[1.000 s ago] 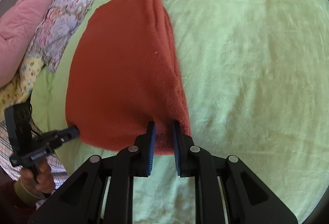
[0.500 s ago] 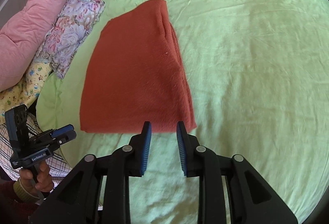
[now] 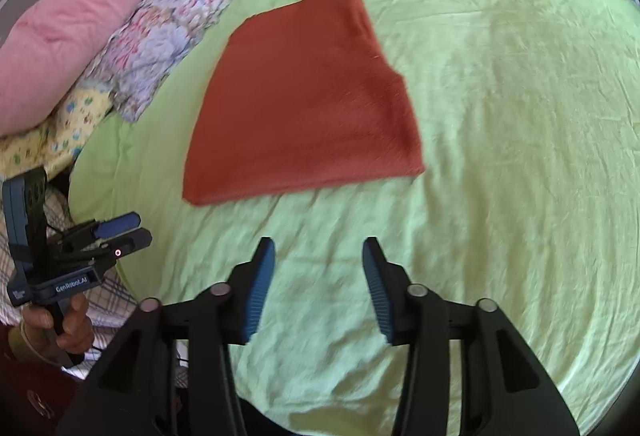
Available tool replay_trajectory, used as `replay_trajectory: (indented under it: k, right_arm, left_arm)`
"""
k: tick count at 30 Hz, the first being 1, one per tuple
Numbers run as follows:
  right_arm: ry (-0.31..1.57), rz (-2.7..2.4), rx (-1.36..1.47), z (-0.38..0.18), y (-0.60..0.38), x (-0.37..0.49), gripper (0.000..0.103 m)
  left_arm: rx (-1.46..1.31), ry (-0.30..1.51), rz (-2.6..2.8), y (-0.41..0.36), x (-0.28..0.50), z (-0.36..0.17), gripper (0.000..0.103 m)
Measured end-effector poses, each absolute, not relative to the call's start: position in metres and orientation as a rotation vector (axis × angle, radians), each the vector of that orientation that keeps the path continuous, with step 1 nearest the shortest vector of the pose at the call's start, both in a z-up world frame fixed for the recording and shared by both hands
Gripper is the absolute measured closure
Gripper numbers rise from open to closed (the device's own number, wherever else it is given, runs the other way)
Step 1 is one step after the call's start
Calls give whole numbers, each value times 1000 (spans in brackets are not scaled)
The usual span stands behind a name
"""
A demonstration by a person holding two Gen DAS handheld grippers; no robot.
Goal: Fold small clothes
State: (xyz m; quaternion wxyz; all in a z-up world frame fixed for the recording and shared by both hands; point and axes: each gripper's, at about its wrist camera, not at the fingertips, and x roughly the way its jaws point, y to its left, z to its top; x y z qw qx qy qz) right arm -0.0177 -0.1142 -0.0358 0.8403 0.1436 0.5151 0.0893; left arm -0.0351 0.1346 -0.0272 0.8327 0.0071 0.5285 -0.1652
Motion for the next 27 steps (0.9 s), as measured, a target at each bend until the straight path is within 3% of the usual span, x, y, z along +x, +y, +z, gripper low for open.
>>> replay_trajectory:
  k: [7, 13, 27]
  right_arm:
    - [1089, 213, 238, -35, -96, -29, 32]
    - [1115, 232, 180, -37, -85, -20, 30]
    - [1052, 225, 116, -15, -83, 10, 18]
  left_arm:
    - [83, 1113, -314, 140, -51, -27, 33]
    - [134, 1063, -256, 141, -46, -16, 23]
    - [87, 1063, -196, 129, -3, -4, 21]
